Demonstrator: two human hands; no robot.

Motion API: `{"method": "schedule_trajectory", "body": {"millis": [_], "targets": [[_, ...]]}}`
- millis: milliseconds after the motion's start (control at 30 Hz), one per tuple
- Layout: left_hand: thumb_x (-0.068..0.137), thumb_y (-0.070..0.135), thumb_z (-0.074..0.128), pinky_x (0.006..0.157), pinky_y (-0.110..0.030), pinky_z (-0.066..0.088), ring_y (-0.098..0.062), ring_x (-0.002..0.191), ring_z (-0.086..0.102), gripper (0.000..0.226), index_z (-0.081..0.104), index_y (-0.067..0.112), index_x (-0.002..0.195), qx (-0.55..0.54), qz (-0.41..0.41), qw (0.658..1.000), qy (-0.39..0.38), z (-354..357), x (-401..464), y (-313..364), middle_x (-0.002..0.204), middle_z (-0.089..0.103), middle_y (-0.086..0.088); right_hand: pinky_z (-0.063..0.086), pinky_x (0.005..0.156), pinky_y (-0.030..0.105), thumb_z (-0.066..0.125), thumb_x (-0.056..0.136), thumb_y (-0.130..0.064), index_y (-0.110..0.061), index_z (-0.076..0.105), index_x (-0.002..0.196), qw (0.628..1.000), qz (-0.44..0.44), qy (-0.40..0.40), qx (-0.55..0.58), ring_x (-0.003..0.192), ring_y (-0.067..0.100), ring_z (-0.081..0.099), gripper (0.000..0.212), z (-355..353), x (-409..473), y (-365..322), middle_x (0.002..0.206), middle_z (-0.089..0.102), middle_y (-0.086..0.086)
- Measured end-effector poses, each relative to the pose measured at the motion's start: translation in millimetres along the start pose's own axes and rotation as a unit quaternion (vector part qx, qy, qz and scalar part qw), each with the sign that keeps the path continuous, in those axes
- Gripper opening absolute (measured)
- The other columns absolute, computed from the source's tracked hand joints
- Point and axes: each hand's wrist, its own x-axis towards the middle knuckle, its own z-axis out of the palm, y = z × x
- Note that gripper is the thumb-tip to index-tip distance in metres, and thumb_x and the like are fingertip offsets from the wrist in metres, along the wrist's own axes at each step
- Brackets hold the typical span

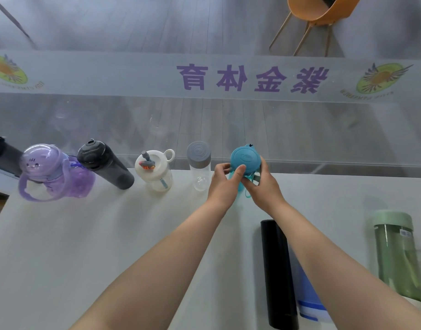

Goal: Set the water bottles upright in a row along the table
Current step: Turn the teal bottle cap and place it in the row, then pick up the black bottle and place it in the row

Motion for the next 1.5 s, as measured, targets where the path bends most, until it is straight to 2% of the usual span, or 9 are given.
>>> {"method": "schedule_trajectory", "body": {"millis": [133, 267, 433, 767, 933, 1133, 1300, 1400, 1500], "targets": [[0.089, 0.056, 0.056, 0.088, -0.028, 0.041, -0.014, 0.11, 0.053, 0.052, 0.042, 0.024, 0.127, -0.012, -0.003, 1.0, 0.005, 3.6, 2.0, -1.3, 0.129, 0.052, 0.004, 0.048, 0.084, 0.025, 0.068, 0.089, -0.028, -0.03, 0.027, 0.147, 1.0, 0.004, -0.002, -0.002, 0.112, 0.012, 0.054, 0.071, 0.1, 2.0, 0.6, 0.127, 0.054, -0.008], [0.088, 0.058, 0.056, 0.091, -0.03, 0.043, -0.016, 0.112, 0.053, 0.056, 0.041, 0.022, 0.129, -0.008, -0.006, 1.0, 0.005, 4.1, 4.6, -2.8, 0.132, 0.051, 0.002, 0.054, 0.091, 0.039, 0.067, 0.09, -0.029, -0.029, 0.025, 0.148, 1.0, 0.014, -0.009, 0.006, 0.119, 0.015, 0.052, 0.072, -0.9, 1.7, -2.6, 0.135, 0.053, -0.004], [0.088, 0.06, 0.054, 0.086, -0.029, 0.039, -0.013, 0.107, 0.049, 0.058, 0.04, 0.022, 0.13, 0.01, -0.001, 1.0, 0.005, 2.8, 4.8, -0.7, 0.133, 0.048, 0.003, 0.039, 0.081, 0.019, 0.066, 0.09, -0.034, -0.03, 0.027, 0.146, 0.999, 0.024, -0.008, -0.036, 0.118, 0.012, 0.049, 0.069, -3.0, -1.3, -6.7, 0.132, 0.052, -0.007], [0.091, 0.058, 0.048, 0.09, -0.031, 0.037, -0.011, 0.11, 0.045, 0.059, 0.036, 0.025, 0.139, 0.053, 0.023, 0.998, -0.019, -10.0, -21.2, -13.4, 0.141, 0.045, 0.003, 0.032, 0.114, 0.042, 0.061, 0.092, -0.037, -0.024, 0.018, 0.152, 0.994, 0.054, 0.017, -0.094, 0.143, 0.022, 0.031, 0.076, -23.7, -39.5, -9.1, 0.158, 0.03, 0.002], [0.095, 0.048, 0.047, 0.106, -0.038, 0.039, -0.016, 0.13, 0.045, 0.052, 0.037, 0.028, 0.141, 0.09, 0.006, 0.994, -0.059, -13.6, -49.4, -42.4, 0.147, 0.044, 0.005, 0.027, 0.112, 0.032, 0.058, 0.094, -0.033, -0.024, 0.022, 0.151, 0.991, 0.063, 0.005, -0.12, 0.143, 0.018, 0.03, 0.069, -34.9, -88.8, 9.3, 0.157, 0.031, 0.0], [0.095, 0.04, 0.051, 0.09, -0.026, 0.037, -0.007, 0.113, 0.05, 0.048, 0.04, 0.028, 0.14, 0.106, -0.026, 0.989, -0.102, 1.6, -93.4, -80.7, 0.139, 0.048, 0.009, 0.027, 0.111, 0.025, 0.057, 0.094, -0.023, -0.023, 0.031, 0.148, 0.99, 0.081, 0.008, -0.119, 0.137, 0.014, 0.036, 0.06, -44.8, -160.3, 45.2, 0.151, 0.04, -0.003], [0.096, 0.033, 0.053, 0.095, -0.027, 0.041, -0.01, 0.113, 0.054, 0.045, 0.043, 0.026, 0.138, 0.122, -0.058, 0.981, -0.138, 28.6, -131.7, -109.8, 0.136, 0.051, 0.007, 0.034, 0.112, 0.031, 0.054, 0.094, -0.02, -0.025, 0.031, 0.148, 0.985, 0.099, -0.039, -0.133, 0.134, 0.014, 0.041, 0.059, -50.6, -205.7, 73.1, 0.151, 0.037, -0.006], [0.095, 0.032, 0.054, 0.103, -0.036, 0.046, -0.014, 0.115, 0.056, 0.045, 0.043, 0.027, 0.138, 0.114, -0.084, 0.978, -0.153, 46.3, -152.7, -122.1, 0.133, 0.051, 0.007, 0.046, 0.102, 0.034, 0.054, 0.093, -0.019, -0.026, 0.032, 0.146, 0.985, 0.12, -0.07, -0.104, 0.118, 0.01, 0.054, 0.057, -55.8, -219.9, 82.2, 0.145, 0.044, -0.009], [0.094, 0.027, 0.056, 0.093, -0.03, 0.05, -0.008, 0.102, 0.062, 0.035, 0.047, 0.032, 0.127, 0.097, -0.098, 0.979, -0.149, 61.3, -168.5, -133.0, 0.128, 0.056, 0.009, 0.044, 0.074, 0.006, 0.054, 0.092, -0.019, -0.032, 0.035, 0.14, 0.98, 0.133, -0.101, -0.112, 0.093, -0.014, 0.057, 0.054, -66.3, -228.2, 92.8, 0.122, 0.054, -0.023]]}}
